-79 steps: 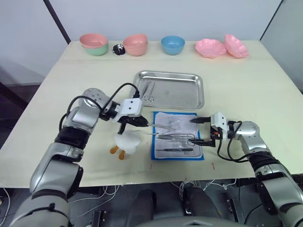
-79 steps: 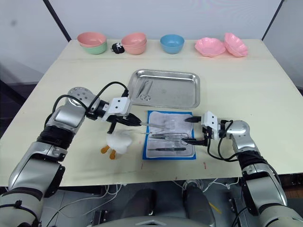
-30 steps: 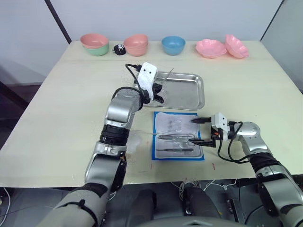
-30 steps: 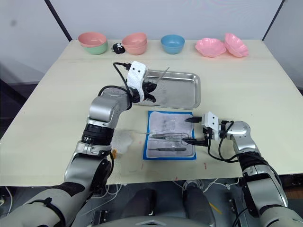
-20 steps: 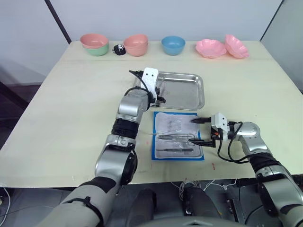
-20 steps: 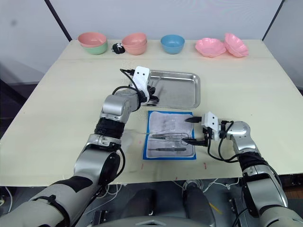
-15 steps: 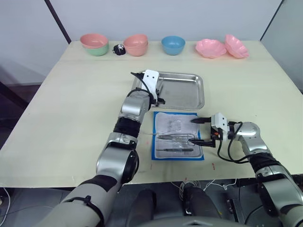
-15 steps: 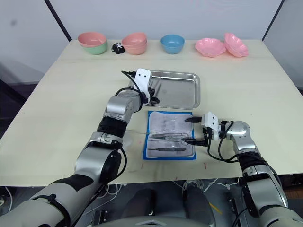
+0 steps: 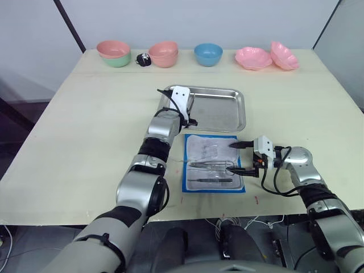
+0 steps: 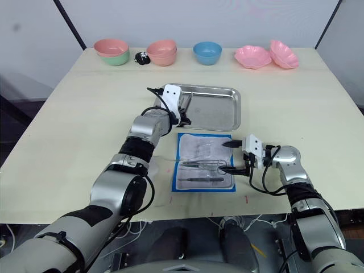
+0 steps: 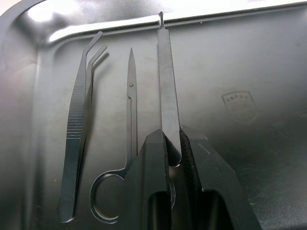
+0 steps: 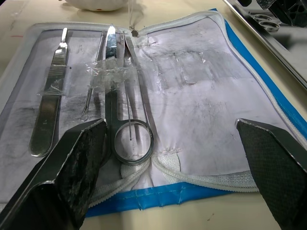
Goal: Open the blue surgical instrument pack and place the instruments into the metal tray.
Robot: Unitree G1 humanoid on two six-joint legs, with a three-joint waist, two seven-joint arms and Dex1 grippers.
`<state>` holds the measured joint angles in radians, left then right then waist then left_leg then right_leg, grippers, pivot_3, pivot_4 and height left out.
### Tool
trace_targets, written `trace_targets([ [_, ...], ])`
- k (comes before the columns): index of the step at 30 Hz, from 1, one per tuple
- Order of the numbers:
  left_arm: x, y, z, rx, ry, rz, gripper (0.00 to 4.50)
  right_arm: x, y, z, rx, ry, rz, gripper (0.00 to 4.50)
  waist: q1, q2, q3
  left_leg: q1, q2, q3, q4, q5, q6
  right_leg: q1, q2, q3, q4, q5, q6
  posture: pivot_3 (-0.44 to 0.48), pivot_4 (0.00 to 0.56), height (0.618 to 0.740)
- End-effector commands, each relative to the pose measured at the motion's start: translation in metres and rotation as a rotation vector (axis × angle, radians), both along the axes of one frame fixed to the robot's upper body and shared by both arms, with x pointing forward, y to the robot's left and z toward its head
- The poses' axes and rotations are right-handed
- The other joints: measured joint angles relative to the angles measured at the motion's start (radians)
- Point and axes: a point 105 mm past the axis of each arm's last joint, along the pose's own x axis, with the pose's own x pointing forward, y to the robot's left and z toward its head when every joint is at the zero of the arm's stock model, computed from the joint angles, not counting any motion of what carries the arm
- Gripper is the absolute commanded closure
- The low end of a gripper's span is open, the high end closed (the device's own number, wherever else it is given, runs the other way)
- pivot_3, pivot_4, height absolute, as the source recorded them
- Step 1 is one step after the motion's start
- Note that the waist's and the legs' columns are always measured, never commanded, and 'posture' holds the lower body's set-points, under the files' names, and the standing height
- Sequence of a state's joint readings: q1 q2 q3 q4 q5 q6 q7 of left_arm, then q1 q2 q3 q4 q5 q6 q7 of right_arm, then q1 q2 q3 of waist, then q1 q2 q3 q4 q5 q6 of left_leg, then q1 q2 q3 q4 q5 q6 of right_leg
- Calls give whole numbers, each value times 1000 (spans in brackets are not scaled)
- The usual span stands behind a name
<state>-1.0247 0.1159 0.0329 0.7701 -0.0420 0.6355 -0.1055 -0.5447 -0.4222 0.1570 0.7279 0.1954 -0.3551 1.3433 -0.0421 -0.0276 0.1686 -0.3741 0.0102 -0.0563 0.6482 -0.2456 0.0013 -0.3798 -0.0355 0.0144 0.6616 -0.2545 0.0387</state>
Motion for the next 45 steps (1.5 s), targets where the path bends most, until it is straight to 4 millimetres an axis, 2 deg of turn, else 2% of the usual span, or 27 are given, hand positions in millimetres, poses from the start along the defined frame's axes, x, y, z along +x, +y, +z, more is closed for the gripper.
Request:
trace_targets([
  [1, 1, -2, 14, -9, -42, 1, 4359, -21, -4, -48, -136, 156, 15, 0, 0, 0, 0, 0, 0, 0, 0, 0, 0, 0, 0, 0, 0, 0, 0, 0, 150, 740],
  [12, -6, 3, 9, -11, -22, 12, 4359, -20, -3, -48, -136, 155, 18, 0, 0, 0, 0, 0, 0, 0, 0, 0, 0, 0, 0, 0, 0, 0, 0, 0, 150, 740],
  [13, -6, 3, 8, -12, -21, 12, 3784, -20, -2, -48, -136, 155, 19, 0, -1, 0, 0, 0, 0, 0, 0, 0, 0, 0, 0, 0, 0, 0, 0, 0, 150, 740],
  [17, -7, 1, 10, 1, -27, 9, 2789, -20, -2, -48, -134, 155, 20, 0, -1, 0, 0, 0, 0, 0, 0, 0, 0, 0, 0, 0, 0, 0, 0, 0, 150, 740],
  [18, -6, 0, 11, 7, -31, 8, 2392, -20, -2, -48, -134, 154, 19, 0, -1, 0, 0, 0, 0, 0, 0, 0, 0, 0, 0, 0, 0, 0, 0, 0, 150, 740],
  [24, -8, -3, 19, 13, -54, -7, 2392, -20, -1, -48, -133, 153, 18, 0, -1, 0, 0, 1, 0, 0, 0, 0, -1, 0, 0, 0, 0, 0, 0, 0, 150, 740],
  [32, -11, -10, 40, 8, -140, -81, 2392, -20, 0, -48, -126, 153, 18, 0, -2, 0, 0, 1, 0, 0, -1, 0, -1, 0, 0, 1, 0, 0, 0, 0, 150, 740],
  [36, -29, -29, 48, -4, -208, -330, 2392, -20, 1, -49, -125, 153, 18, 0, -4, 0, 0, 6, 0, 3, -6, 2, -3, 1, 0, 4, -1, 0, 0, 0, 150, 740],
  [39, -41, -29, 47, -3, -208, -431, 2392, -20, 2, -49, -123, 153, 18, 0, -3, 0, 0, 10, 0, 7, -12, 4, -7, 2, 0, 6, -1, 0, 0, 0, 150, 740],
  [45, -78, -34, 52, -31, -263, -752, 2392, -19, 2, -49, -124, 153, 16, 0, -3, 0, 0, 11, 1, 7, -13, 4, -7, 2, 1, 7, -1, -1, 0, 0, 150, 740],
])
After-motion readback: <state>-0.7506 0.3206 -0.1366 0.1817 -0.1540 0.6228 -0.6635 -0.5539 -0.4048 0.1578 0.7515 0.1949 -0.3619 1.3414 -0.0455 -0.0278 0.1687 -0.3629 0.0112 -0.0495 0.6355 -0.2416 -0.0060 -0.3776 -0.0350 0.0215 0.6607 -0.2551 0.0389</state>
